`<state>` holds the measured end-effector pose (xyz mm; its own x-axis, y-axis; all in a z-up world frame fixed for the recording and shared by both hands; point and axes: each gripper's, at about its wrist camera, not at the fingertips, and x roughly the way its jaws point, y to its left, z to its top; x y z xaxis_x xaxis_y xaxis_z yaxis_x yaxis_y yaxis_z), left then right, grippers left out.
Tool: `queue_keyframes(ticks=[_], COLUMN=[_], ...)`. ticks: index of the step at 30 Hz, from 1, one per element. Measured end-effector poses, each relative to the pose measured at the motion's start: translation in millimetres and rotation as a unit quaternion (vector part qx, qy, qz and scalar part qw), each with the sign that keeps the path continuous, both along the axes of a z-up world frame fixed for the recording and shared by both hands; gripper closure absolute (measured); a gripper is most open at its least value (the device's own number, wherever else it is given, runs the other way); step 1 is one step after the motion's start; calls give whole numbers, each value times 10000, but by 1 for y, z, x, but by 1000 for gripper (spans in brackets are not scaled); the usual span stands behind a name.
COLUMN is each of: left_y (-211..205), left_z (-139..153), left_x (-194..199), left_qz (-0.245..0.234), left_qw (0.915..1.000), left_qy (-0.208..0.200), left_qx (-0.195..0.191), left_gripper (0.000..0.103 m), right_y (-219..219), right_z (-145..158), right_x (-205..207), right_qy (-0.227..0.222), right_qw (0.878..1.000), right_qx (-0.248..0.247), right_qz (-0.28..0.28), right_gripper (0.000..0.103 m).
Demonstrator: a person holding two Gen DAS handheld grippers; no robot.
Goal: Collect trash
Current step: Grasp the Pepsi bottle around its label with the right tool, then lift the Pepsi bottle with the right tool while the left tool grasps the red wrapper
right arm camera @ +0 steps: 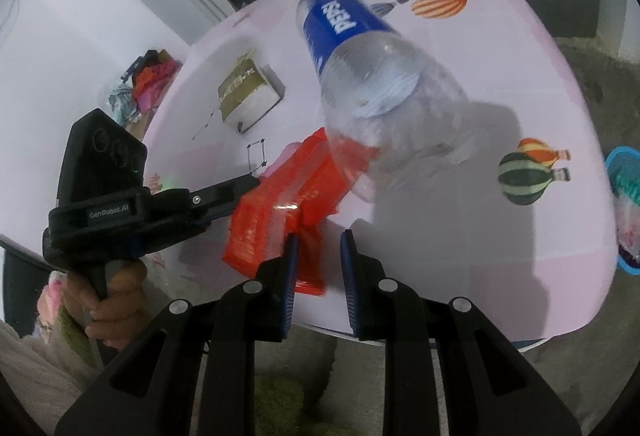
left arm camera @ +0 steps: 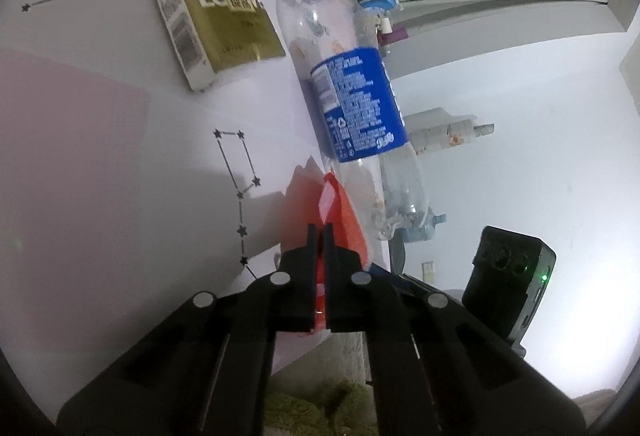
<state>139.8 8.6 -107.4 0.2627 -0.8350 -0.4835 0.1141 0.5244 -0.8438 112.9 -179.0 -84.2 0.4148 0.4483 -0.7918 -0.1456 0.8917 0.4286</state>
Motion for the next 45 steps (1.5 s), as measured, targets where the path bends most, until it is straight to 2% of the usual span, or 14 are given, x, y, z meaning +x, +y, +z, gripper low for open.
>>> queue_keyframes(ticks=[11, 14, 16, 18, 19, 21, 24, 28, 30, 34, 37, 41, 45], left_y=[28, 27, 26, 20, 19, 16, 14, 15, 16, 11, 4, -6, -13], left_z=[7, 7, 9, 13, 15, 20, 28, 35, 38, 40, 47, 58, 72], left_x=[6, 6, 2, -1, -2, -4, -8, -12, -13, -12, -11, -7, -8], left_qz=[407, 357, 264, 204, 178, 136, 89, 82, 56, -65, -151, -141, 26], left_qw=[9991, 9993, 9994, 9987, 9983, 9970, 9950, 9930, 9922, 9898, 9866, 9807, 9679], left_qy=[-64, -80, -129, -246, -290, -382, -490, -592, -624, -606, -674, -859, -1284], left_qx=[9, 105, 205, 392, 471, 654, 862, 1016, 1074, 1291, 1481, 1749, 2160], left_gripper=[103, 103, 103, 95, 91, 80, 68, 62, 59, 50, 36, 35, 32], right_y=[-15, -23, -23, -22, -20, -15, 0, 24, 22, -7, -43, -64, -60], right_z=[60, 72, 79, 83, 84, 84, 76, 54, 47, 46, 41, 34, 33], right_x=[7, 20, 33, 48, 58, 74, 105, 136, 138, 118, 84, 42, 28], right_qy=[-895, -1049, -1116, -1199, -1220, -1210, -1073, -670, -529, -461, -294, -172, -183], right_qw=[9959, 9938, 9919, 9880, 9855, 9806, 9794, 9731, 9763, 9828, 9911, 9931, 9936], right_qx=[-139, -252, -496, -888, -1114, -1507, -1708, -2147, -2046, -1787, -1133, -502, -459], right_qz=[-79, -250, -353, -398, -387, -333, 78, 503, 456, -84, -627, -1042, -1020], right_gripper=[81, 72, 66, 50, 47, 45, 43, 46, 51, 51, 51, 51, 51])
